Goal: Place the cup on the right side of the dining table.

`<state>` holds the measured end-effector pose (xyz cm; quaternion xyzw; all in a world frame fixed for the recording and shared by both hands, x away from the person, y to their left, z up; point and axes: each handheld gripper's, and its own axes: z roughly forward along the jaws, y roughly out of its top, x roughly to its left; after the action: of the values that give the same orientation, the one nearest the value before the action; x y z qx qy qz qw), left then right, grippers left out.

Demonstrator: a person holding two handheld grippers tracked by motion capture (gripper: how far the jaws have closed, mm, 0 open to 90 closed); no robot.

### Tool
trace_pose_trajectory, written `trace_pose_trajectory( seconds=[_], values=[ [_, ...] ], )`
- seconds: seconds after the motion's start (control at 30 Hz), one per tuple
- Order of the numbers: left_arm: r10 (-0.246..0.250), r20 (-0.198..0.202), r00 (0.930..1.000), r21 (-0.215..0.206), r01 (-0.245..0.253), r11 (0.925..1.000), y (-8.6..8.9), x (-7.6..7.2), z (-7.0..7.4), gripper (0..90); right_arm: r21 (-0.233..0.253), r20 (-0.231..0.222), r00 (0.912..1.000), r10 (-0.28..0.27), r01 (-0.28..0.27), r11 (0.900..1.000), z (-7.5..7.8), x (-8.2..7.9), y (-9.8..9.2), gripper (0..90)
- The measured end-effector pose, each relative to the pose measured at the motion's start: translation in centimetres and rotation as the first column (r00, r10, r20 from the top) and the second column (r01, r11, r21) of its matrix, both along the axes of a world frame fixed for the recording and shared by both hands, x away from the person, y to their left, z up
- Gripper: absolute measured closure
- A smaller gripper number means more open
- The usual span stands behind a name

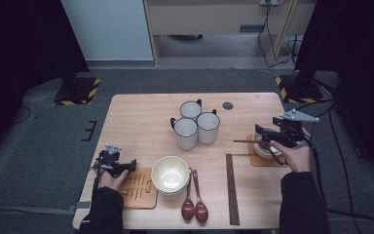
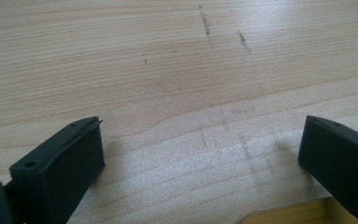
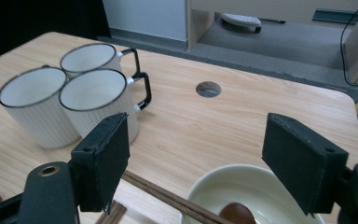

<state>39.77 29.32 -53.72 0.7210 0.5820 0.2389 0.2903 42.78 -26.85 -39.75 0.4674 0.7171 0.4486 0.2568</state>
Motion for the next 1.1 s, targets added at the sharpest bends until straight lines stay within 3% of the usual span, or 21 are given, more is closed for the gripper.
trace_pose_trajectory(
  seconds=[0.53,0.8,1.1],
  values=[
    [0.000,0.000,1.0000,0.000,0.000,1.0000,0.0,0.0,0.0,0.0,-0.004,-0.002,0.9997,0.025,-0.025,1.000,1.8,1.0,3.4,21.9],
    [0.000,0.000,1.0000,0.000,0.000,1.0000,0.0,0.0,0.0,0.0,0.017,-0.003,0.9995,0.032,-0.032,0.999,2.5,1.9,5.0,21.5],
    [0.000,0.000,1.0000,0.000,0.000,1.0000,0.0,0.0,0.0,0.0,-0.008,-0.010,0.9986,0.052,-0.053,0.999,2.7,2.9,6.8,21.2]
  ],
)
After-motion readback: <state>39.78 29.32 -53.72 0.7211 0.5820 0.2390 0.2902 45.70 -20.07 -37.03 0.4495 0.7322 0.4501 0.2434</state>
